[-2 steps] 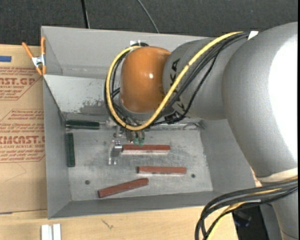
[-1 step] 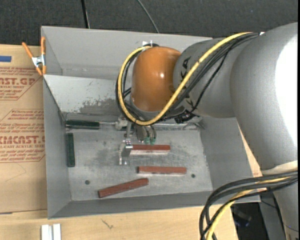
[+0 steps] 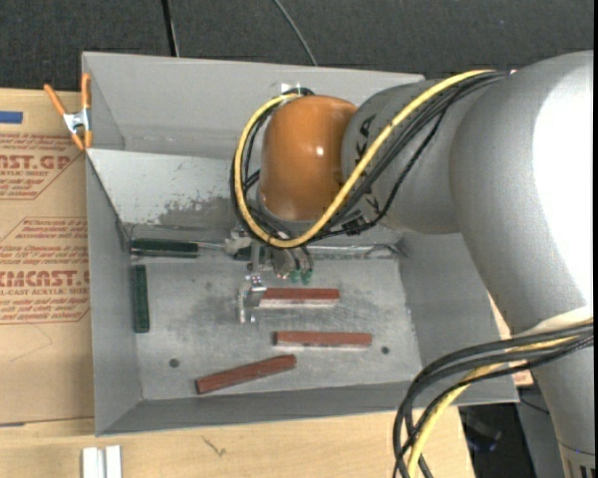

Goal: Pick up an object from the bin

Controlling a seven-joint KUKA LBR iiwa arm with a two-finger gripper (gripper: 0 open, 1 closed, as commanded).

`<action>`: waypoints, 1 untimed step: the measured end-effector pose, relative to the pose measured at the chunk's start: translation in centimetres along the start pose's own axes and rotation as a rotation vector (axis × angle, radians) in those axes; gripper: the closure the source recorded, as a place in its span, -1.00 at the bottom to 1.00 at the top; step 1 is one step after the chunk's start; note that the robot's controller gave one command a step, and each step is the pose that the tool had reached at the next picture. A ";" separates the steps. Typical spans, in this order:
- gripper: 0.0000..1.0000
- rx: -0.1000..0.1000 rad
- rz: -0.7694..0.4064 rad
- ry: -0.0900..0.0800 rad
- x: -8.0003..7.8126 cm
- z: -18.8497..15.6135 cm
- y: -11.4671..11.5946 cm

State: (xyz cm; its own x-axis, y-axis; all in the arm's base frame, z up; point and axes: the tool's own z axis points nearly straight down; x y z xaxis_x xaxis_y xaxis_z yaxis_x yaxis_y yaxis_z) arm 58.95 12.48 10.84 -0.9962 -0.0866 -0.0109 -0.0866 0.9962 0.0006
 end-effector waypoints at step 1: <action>1.00 0.000 0.064 -0.010 2.0 3.1 -9.3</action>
Offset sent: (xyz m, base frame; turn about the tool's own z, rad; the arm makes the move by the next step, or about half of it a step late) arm 0.0000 0.0000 0.0000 0.0000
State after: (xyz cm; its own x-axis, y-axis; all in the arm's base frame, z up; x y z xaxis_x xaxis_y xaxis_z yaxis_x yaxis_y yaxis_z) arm 57.77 3.01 7.76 -0.9995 -0.0231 -0.0211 -0.0231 0.9997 0.0015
